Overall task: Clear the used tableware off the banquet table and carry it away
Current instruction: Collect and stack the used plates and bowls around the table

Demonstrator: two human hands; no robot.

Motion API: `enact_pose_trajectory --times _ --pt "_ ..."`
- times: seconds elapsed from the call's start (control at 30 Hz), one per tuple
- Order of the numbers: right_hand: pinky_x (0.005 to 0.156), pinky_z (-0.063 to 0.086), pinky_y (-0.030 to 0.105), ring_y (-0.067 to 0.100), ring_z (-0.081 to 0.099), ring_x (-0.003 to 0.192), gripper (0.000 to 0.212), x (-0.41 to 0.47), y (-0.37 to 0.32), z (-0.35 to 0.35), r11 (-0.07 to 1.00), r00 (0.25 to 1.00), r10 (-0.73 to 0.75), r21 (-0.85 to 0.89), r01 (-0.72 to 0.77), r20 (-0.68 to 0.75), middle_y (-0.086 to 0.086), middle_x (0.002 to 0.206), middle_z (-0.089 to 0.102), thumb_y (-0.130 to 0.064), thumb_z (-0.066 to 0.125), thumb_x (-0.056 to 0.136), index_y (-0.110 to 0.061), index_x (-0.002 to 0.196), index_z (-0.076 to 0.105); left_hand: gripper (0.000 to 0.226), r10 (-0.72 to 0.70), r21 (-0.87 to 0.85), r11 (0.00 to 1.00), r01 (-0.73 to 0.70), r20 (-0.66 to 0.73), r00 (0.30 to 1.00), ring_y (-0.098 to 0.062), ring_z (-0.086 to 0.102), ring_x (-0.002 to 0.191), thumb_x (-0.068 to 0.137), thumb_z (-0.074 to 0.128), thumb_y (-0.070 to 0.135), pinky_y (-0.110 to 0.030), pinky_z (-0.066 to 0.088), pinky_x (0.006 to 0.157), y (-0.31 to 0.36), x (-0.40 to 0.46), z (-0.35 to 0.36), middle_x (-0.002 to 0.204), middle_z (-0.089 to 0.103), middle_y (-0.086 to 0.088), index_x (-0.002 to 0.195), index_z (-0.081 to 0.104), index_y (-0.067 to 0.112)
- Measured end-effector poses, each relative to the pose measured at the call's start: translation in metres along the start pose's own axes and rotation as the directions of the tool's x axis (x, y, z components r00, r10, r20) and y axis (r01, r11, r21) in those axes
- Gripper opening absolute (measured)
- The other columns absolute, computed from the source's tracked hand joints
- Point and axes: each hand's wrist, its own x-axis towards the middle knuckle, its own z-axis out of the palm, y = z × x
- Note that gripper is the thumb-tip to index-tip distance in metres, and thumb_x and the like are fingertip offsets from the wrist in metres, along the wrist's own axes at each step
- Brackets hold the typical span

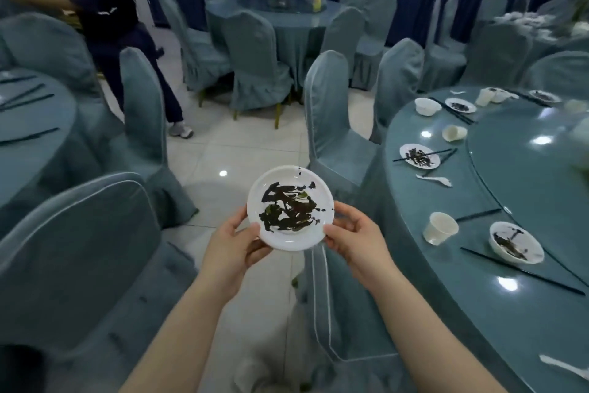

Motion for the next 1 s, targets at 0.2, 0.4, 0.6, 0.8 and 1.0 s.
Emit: enact_pose_trajectory --times 0.2,0.4,0.6,0.8,1.0 --pt "0.067 0.058 0.029 0.022 0.072 0.081 0.043 0.085 0.002 0.057 0.999 0.999 0.041 -0.024 -0.040 0.016 0.009 0.094 0.075 0.007 0.065 0.081 -0.020 0.115 0.060 0.048 -0.008 -0.004 1.000 0.008 -0.070 0.998 -0.019 0.073 0.077 0.095 0.048 0.002 -0.025 0.057 0.057 0.038 0.075 -0.043 0.089 0.076 -0.005 0.140 0.044 0.018" --pt "0.075 0.059 0.031 0.019 0.071 0.081 0.041 0.199 -0.008 0.092 1.000 1.000 0.022 0.005 -0.022 -0.018 0.007 0.095 0.075 0.006 0.064 0.082 -0.024 0.111 0.061 0.044 -0.023 0.015 1.000 0.024 -0.073 0.997 -0.021 0.073 0.083 0.095 0.049 0.003 -0.028 0.058 0.061 0.073 0.186 -0.051 0.088 0.076 -0.002 0.132 0.046 0.026" --pt "0.083 0.057 0.040 0.026 0.068 0.084 0.041 0.277 -0.023 0.103 0.997 0.997 0.078 -0.008 -0.079 -0.021 0.012 0.098 0.073 0.005 0.063 0.084 -0.017 0.118 0.061 0.038 -0.108 -0.004 0.994 0.108 0.001 0.994 -0.017 0.073 0.080 0.095 0.050 0.002 -0.025 0.058 0.063 0.099 0.273 -0.060 0.097 0.075 -0.006 0.131 0.053 0.014" --pt "0.068 0.058 0.031 0.019 0.068 0.070 0.022 0.344 -0.037 0.092 0.995 0.981 0.104 0.007 -0.104 -0.164 0.008 0.090 0.074 -0.012 0.059 0.092 -0.017 0.114 0.064 0.039 -0.151 -0.017 0.988 0.153 0.094 0.984 -0.015 0.072 0.075 0.095 0.049 0.003 -0.023 0.057 0.061 0.115 0.363 -0.050 0.093 0.076 -0.003 0.133 0.052 0.014" --pt "0.067 0.052 0.029 0.016 0.066 0.065 0.014 0.413 -0.048 0.062 0.996 0.894 0.091 0.036 -0.084 -0.439 0.004 0.085 0.073 -0.012 0.057 0.094 -0.016 0.101 0.069 0.036 -0.161 0.008 0.987 0.163 0.212 0.964 -0.012 0.072 0.071 0.095 0.047 0.001 -0.021 0.056 0.058 0.145 0.486 -0.017 0.085 0.076 0.001 0.126 0.055 0.015"
